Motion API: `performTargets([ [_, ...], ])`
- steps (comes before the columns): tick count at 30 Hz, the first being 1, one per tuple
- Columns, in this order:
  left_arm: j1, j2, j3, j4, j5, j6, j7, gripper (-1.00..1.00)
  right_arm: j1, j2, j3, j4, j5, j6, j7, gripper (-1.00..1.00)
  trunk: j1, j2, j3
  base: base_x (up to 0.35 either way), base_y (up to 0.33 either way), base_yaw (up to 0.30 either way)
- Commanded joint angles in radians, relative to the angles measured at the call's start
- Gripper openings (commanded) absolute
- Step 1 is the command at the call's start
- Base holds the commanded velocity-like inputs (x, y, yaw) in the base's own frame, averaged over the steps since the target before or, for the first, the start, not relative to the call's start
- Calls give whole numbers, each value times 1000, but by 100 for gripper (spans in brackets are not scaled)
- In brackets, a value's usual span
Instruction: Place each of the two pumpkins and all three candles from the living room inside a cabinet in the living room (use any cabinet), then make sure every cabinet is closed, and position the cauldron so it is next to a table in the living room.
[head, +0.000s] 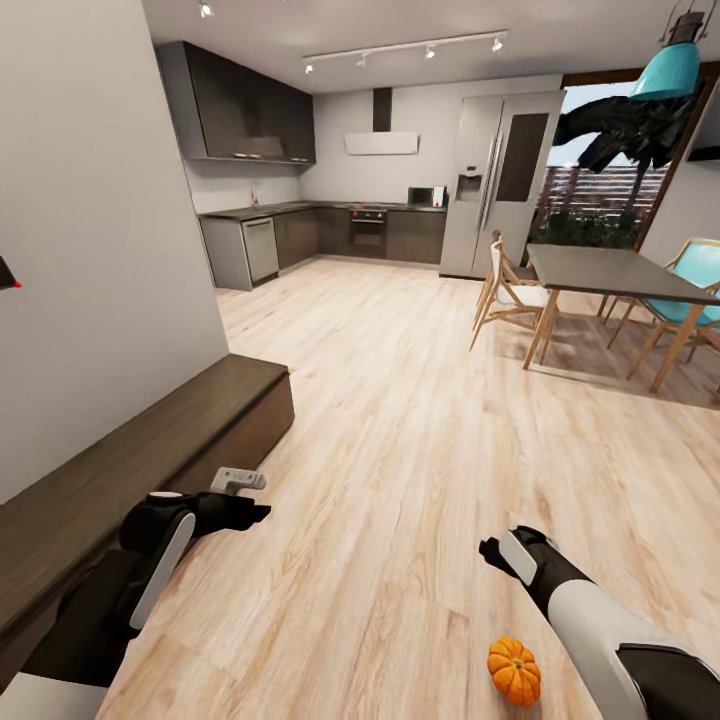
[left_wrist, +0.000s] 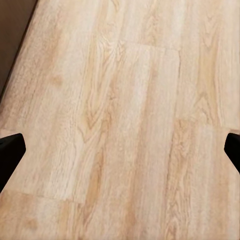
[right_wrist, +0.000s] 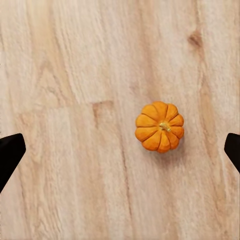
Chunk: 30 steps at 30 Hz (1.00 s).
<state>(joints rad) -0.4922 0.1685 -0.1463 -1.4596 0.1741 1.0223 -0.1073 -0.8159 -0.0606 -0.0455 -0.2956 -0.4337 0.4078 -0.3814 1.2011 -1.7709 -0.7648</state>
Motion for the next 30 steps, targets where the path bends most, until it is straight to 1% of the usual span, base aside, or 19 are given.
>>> performTargets([
  [1, -1, 1, -1, -1, 2, 4, 0, 100, 0, 0, -4, -5, -4, 4, -2, 100, 4, -8, -4, 0, 0, 0],
  [6, 0, 1, -1, -1, 2, 4, 0, 100, 0, -1, 1, -13, -4, 8, 5, 100, 23, -43, -20, 0, 0, 0],
  [9, 0, 1, -1, -1, 2, 4, 0, 100, -1, -4, 2, -17, -3, 57, 9, 100, 35, -64, -29, 0, 0, 0],
  [10, 0, 1, -1, -1, 2, 4, 0, 100, -1, -7, -1, -20, -3, 94, 21, 100, 38, -71, -32, 0, 0, 0],
  [13, -1, 0, -1, -1, 2, 4, 0, 100, -1, -14, -5, -29, -2, 147, 65, 100, 50, -92, -42, 0, 0, 0],
  [15, -1, 0, -1, -1, 2, 4, 0, 100, -1, -36, -7, -33, -2, 169, 94, 100, 58, -106, -48, 0, 0, 0],
  [18, 0, 0, -1, -1, 2, 4, 0, 100, -1, -64, -8, -34, -4, 179, 109, 100, 69, -127, -57, 0, 0, 0],
  [20, 0, 0, -1, -1, 2, 4, 0, 100, 0, -70, -7, -35, -4, 179, 113, 100, 77, -141, -64, 0, 0, 0],
  [30, 0, -2, -2, -1, 3, 4, -1, 100, 0, -76, -8, -38, -4, 175, 120, 100, 115, -211, -95, 0, 0, 0],
])
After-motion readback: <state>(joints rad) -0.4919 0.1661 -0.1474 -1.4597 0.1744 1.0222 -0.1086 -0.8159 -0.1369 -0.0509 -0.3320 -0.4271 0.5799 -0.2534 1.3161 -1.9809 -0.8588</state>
